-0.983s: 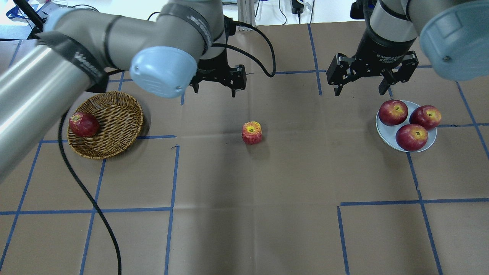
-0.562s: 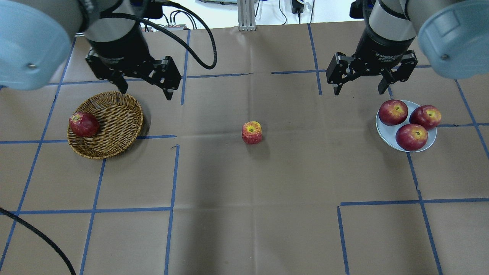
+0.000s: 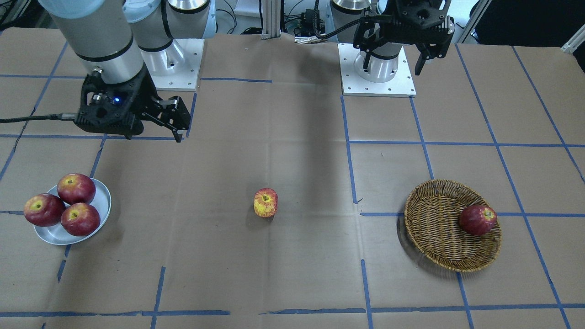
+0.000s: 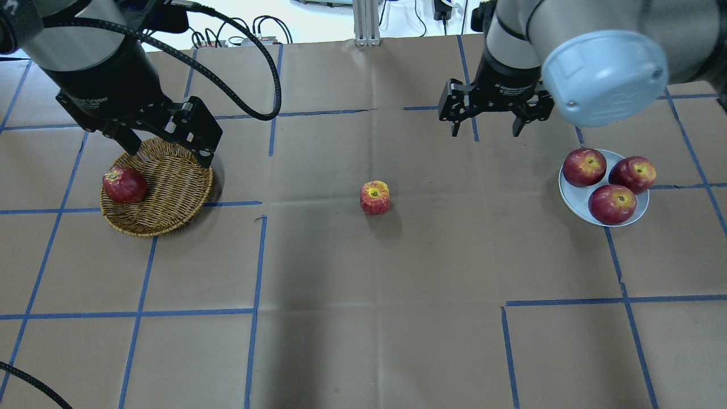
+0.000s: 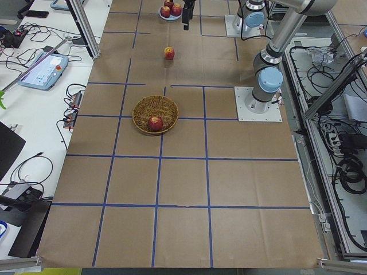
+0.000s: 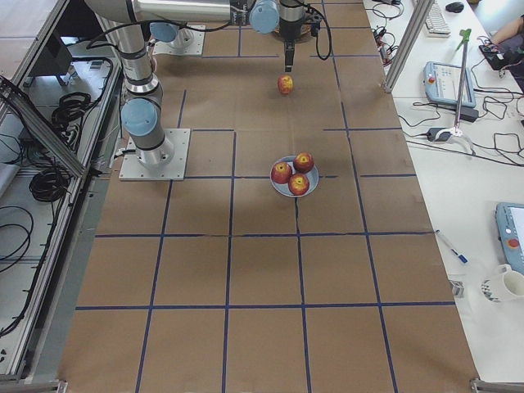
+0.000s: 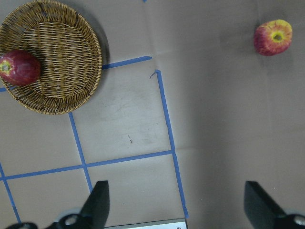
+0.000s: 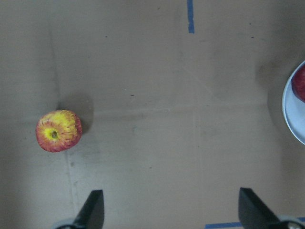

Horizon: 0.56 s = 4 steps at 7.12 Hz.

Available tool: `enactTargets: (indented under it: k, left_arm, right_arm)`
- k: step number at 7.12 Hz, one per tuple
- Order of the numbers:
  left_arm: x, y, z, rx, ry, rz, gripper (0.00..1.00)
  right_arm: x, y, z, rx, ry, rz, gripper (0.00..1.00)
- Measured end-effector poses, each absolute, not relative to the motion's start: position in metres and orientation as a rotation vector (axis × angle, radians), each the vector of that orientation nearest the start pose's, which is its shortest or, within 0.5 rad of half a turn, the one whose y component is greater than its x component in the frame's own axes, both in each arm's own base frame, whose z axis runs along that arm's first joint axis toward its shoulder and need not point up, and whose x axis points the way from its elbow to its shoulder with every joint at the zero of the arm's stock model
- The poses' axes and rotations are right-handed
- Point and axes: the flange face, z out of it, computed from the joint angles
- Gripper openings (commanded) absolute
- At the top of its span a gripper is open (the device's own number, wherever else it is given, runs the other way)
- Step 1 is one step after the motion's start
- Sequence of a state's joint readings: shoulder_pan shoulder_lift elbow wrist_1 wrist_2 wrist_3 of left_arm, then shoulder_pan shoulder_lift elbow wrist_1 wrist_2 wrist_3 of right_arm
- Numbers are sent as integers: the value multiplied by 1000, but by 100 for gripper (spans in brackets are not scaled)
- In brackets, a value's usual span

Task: Transfer apple from basket to plate
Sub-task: 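Reach the right gripper to the striped apple and grasp it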

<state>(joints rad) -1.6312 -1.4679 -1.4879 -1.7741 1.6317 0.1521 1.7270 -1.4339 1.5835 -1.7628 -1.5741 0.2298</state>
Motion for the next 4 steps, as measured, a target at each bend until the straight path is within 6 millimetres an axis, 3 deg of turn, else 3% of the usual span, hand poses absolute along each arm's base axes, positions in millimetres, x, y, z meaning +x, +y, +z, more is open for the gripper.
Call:
enactTargets:
  k: [3, 4]
  left_arm:
    - [-150, -436, 553, 318, 3065, 44, 99]
    - [-150, -438, 550, 316, 3065, 53, 99]
  right_arm:
    - [313, -538, 350, 188, 3120, -121, 100]
    - [335, -542, 320, 191, 3119, -126, 100]
